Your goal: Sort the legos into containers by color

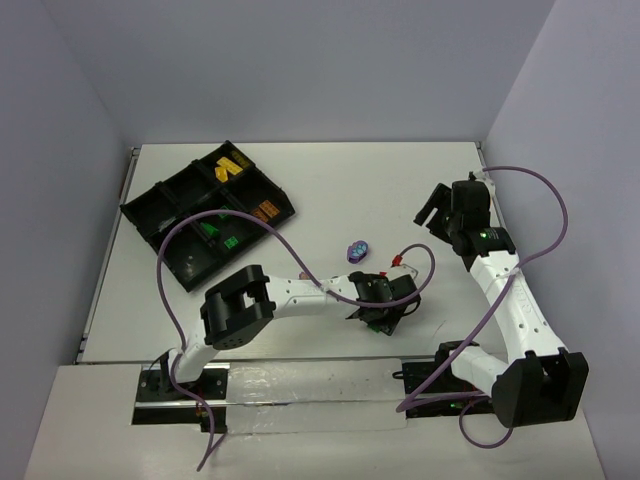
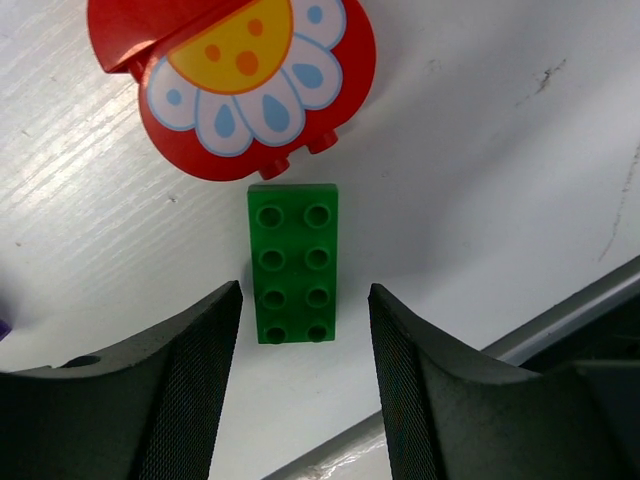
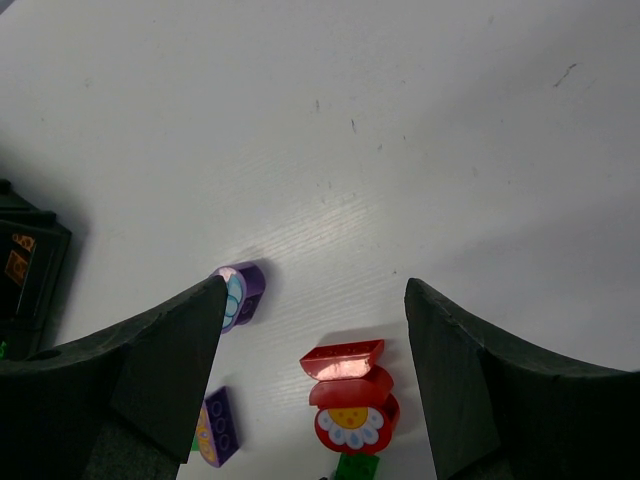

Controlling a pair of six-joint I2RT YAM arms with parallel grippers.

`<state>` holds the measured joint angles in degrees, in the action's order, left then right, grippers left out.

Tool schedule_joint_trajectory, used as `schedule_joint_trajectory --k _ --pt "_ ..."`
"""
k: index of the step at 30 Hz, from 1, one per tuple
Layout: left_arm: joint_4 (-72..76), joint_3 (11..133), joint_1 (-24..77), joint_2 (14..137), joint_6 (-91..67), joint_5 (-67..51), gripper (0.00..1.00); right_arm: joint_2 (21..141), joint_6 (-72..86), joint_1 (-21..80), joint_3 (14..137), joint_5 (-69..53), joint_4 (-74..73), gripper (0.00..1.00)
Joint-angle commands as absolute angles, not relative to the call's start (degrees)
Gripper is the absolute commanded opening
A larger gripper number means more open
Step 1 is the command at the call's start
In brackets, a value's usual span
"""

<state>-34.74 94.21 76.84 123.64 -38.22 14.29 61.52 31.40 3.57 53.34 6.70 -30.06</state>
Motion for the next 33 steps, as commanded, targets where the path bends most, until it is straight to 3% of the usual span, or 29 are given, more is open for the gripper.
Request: schedule_joint_trajectory --k 1,12,15,17,20,27,33 --pt "-37.7 98.4 77.4 125.4 -37.0 17.3 0.65 60.0 30.4 3.2 55.5 6.7 -28.2 0.79" --pt "-40.2 99.9 78.0 127.5 -37.2 19.6 0.58 60.6 29.9 3.2 55.3 5.4 -26.9 0.79" --pt "-40.8 99.6 78.0 127.1 -37.6 20.4 0.43 60.6 29.5 3.2 55.8 5.7 -27.2 0.79" --pt "-41.0 99.0 78.0 126.4 -37.7 21.1 0.22 60.2 29.4 3.2 56.3 5.7 -27.3 0.79" --pt "-40.3 97.4 77.7 124.9 -37.6 23.2 0.0 59.9 29.3 3.2 56.9 5.1 -27.4 0.79" --pt "-42.0 95.6 77.2 120.1 -37.9 28.2 0.0 59.5 28.8 3.2 57.8 4.7 -27.9 0.79" --pt "-39.8 88.0 73.5 108.0 -36.7 31.4 0.0 59.4 28.8 3.2 58.3 4.3 -27.4 0.79"
